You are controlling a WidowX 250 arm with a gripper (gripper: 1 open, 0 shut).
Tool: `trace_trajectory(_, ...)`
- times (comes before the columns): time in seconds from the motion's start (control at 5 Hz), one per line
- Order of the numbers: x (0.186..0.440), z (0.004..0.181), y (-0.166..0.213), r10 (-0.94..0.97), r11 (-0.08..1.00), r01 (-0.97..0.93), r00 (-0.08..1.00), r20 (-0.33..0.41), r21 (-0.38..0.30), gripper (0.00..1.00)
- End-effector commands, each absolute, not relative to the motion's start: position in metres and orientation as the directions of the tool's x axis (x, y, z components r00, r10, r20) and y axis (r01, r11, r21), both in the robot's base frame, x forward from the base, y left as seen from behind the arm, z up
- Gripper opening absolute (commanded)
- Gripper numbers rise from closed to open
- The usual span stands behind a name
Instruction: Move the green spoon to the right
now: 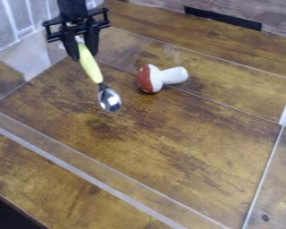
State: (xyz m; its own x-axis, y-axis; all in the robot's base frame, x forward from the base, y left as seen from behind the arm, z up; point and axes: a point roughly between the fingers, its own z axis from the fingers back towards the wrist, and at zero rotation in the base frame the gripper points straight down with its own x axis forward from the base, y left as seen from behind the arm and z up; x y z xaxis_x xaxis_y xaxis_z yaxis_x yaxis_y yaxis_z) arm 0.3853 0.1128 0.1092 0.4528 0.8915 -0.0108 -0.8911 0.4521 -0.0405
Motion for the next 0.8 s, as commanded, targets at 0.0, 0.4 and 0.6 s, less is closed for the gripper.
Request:
trace_trajectory(0.0, 0.383, 0.164, 0.086, 0.874, 0.485, -0.866, 0.481, 0.065, -0.119, 0.0)
trace_trajectory(0.4, 0.377, 0.163, 0.027, 0.83, 0.557, -0.822, 0.556, 0.044, -0.122, 0.0)
trace_trajectory(0.6, 0.373, 0.158, -0.004, 0.792, 0.61, -0.783, 0.609, 0.044, -0.12, 0.0)
